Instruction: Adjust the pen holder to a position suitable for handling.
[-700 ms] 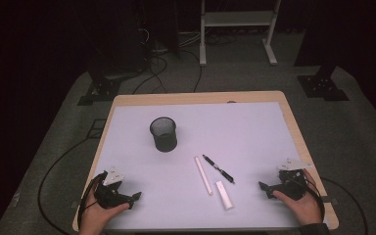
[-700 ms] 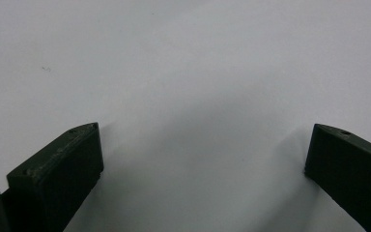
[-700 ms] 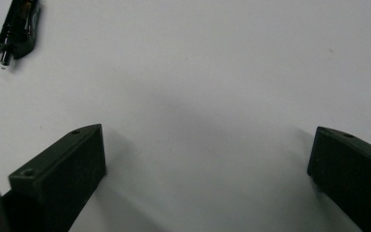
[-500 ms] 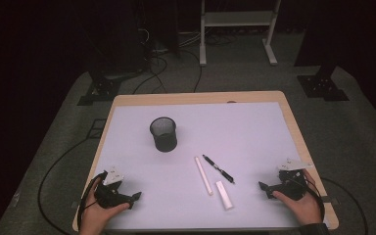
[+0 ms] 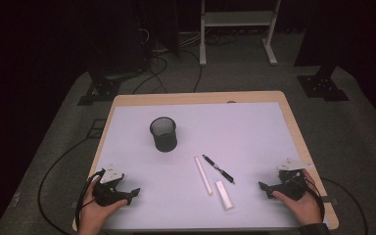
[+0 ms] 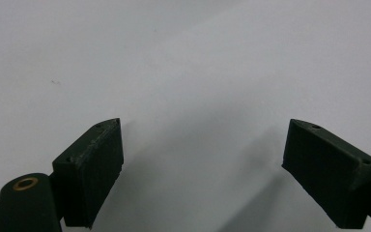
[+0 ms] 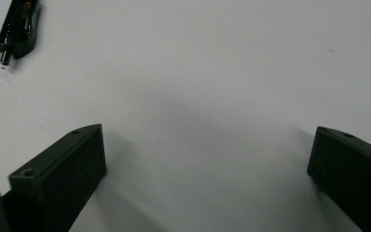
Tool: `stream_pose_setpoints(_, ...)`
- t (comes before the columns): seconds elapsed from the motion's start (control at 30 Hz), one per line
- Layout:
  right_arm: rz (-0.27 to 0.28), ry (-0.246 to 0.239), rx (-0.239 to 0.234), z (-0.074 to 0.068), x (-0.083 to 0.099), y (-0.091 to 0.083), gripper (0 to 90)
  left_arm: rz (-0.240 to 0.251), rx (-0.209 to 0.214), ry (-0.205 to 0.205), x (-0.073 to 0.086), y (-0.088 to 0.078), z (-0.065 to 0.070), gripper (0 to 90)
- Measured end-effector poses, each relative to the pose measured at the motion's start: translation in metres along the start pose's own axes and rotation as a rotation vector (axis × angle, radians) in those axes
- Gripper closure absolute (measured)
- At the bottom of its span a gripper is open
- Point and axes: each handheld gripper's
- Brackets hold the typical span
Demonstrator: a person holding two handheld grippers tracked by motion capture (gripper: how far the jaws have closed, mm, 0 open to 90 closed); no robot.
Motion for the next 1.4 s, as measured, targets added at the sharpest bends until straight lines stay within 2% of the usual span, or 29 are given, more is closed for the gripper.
stream_pose_setpoints(0.13, 0.0, 0.0, 0.0, 0.0, 0.0, 0.0, 0.0, 0.007, 0.004, -0.021, -0.003, 0.0, -0.001, 15.5)
stream_pose_setpoints(0.17, 0.0, 0.0, 0.0, 0.0, 0.0, 0.0, 0.0, 0.011, 0.008, -0.031, -0.005, 0.0, -0.001, 19.0)
stream_pose_setpoints(0.63, 0.0, 0.0, -0.001, 0.0, 0.0, 0.0, 0.0, 0.043, 0.007, -0.054, -0.023, -0.002, -0.004, 24.7)
stream_pose_setpoints(0.97, 0.0, 0.0, 0.0, 0.0, 0.0, 0.0, 0.0, 0.052, -0.007, -0.055, -0.036, -0.003, -0.006, 24.7)
stream_pose_setpoints(1.4, 0.0, 0.0, 0.0, 0.0, 0.0, 0.0, 0.0, 0.061, 0.002, -0.066, -0.049, -0.003, -0.008, 24.8)
Point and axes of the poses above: each handheld gripper's, and its own axes: y roughly forward along the jaws, x roughly out of its underside, z roughly to its right, and after that the axes turned 5 degrees about z, right-handed
